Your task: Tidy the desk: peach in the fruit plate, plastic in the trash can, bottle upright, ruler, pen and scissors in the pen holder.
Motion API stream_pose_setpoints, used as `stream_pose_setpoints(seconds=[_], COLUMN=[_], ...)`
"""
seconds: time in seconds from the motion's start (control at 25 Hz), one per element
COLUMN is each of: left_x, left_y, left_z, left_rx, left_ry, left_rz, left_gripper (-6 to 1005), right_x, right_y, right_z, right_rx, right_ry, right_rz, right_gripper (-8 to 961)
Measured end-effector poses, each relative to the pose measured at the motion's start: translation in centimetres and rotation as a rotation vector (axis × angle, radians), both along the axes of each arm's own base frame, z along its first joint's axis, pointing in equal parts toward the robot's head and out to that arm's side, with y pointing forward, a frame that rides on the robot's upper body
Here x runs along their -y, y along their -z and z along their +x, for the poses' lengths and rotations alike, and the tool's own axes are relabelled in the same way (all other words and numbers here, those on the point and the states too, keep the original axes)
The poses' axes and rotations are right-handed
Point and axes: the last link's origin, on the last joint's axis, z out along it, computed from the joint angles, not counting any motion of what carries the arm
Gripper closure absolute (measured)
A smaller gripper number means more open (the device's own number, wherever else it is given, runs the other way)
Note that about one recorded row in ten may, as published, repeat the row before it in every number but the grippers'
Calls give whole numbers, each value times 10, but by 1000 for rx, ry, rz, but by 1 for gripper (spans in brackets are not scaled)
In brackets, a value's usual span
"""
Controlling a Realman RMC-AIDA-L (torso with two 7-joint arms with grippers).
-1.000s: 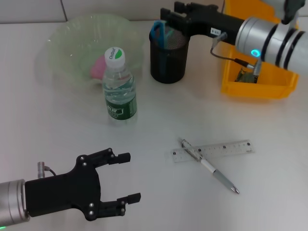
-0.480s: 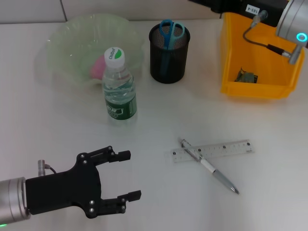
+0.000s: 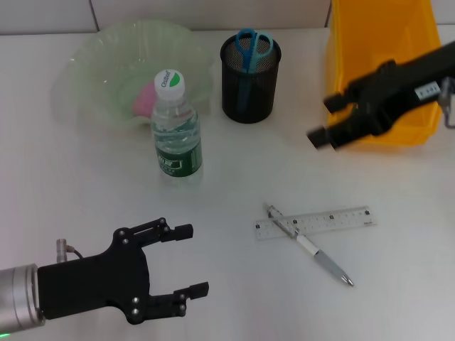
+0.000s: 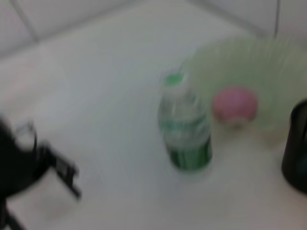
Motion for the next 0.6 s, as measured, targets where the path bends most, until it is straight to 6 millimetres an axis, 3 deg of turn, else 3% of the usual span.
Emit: stream_pose_setpoints(seconds=[0.36, 0.6], left_x=[-3, -7], left_y=[-4, -4], left_z=[-2, 0], left_rx=[4, 10], left_ry=[-23, -42], left_rz=[14, -3], left_gripper=[200, 200], right_x=[12, 10], right_y=[9, 34], right_z=[2, 4], right_rx=[237, 387], right_ry=[-217, -349], right_rz=[-194, -293], right_gripper=[231, 238])
